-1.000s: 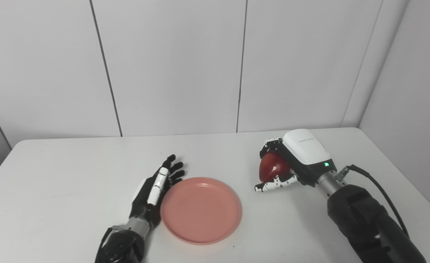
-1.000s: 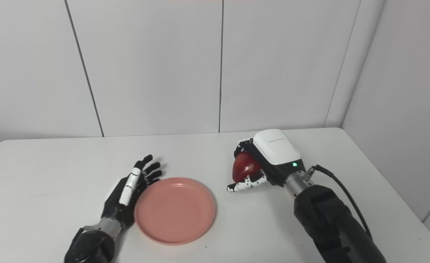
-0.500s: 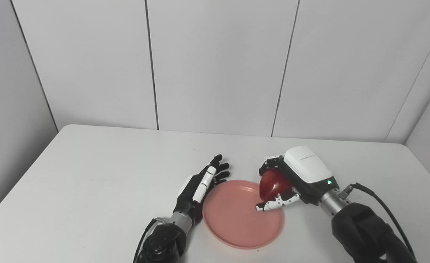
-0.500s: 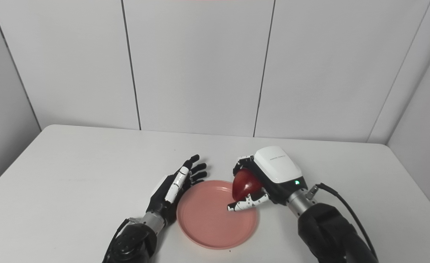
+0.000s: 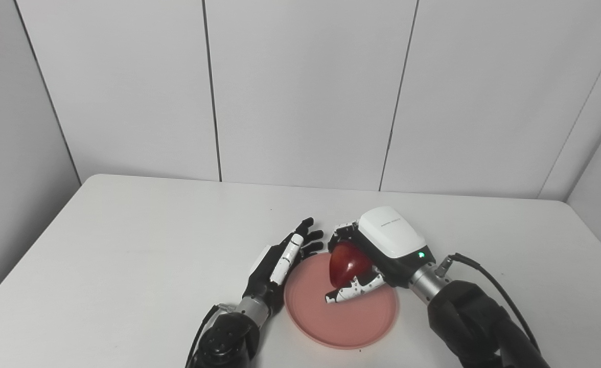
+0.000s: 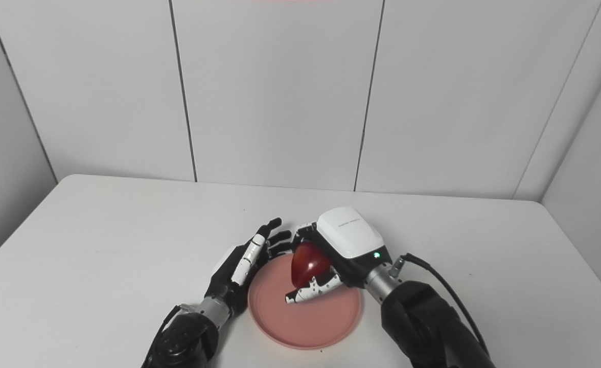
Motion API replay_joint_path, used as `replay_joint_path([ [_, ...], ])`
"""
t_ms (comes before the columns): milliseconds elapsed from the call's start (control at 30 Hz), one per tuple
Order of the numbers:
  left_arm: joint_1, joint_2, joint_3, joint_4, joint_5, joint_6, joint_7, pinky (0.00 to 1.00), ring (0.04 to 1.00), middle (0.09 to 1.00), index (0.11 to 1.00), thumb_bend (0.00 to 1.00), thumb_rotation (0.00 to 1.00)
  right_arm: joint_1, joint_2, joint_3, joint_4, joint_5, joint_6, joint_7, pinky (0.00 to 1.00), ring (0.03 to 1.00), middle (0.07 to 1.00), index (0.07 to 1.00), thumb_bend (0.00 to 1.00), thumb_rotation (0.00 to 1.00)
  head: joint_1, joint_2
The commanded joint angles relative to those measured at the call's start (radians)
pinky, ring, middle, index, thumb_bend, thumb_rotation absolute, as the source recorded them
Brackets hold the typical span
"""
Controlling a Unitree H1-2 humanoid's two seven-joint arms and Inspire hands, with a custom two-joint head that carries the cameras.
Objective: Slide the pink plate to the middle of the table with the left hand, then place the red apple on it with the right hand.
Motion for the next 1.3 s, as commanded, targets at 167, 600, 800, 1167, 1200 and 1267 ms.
replay_joint_path([
  [167,0.009,0.006,-0.012,0.015,0.012,0.041,-0.008,0.88,0.865,0.892,0.931,0.68,0.94,-0.028,0.021,0.007,-0.002,0.002,-0.039,-0.029,0.25,0.327,0.406,0.486,0.50,0.16,0.001,-0.002],
  [600,0.009,0.007,-0.007,0.002,0.002,0.047,-0.012,0.91,0.876,0.889,0.925,0.70,0.93,-0.034,0.020,0.045,0.099,-0.010,-0.059,-0.039,0.28,0.356,0.449,0.491,0.50,0.15,-0.012,0.004],
  [800,0.012,0.014,-0.003,-0.003,0.002,0.054,-0.015,0.93,0.878,0.883,0.918,0.71,0.93,-0.036,0.016,0.060,0.154,-0.020,-0.081,-0.068,0.29,0.371,0.453,0.491,0.50,0.15,-0.023,0.004],
  [1167,0.010,0.012,-0.004,0.002,0.003,0.052,-0.017,0.91,0.881,0.881,0.924,0.69,0.93,-0.043,-0.012,0.086,0.156,-0.063,-0.087,-0.081,0.29,0.368,0.460,0.491,0.50,0.16,-0.028,0.002],
  [1200,0.009,0.012,-0.005,0.002,0.003,0.053,-0.018,0.91,0.882,0.881,0.925,0.69,0.93,-0.044,-0.013,0.086,0.155,-0.063,-0.090,-0.082,0.29,0.368,0.459,0.490,0.50,0.16,-0.028,0.002],
  [1267,0.009,0.011,-0.005,0.000,0.004,0.057,-0.017,0.91,0.885,0.883,0.927,0.69,0.93,-0.046,-0.016,0.087,0.155,-0.061,-0.096,-0.089,0.31,0.394,0.475,0.491,0.50,0.17,-0.029,0.001],
])
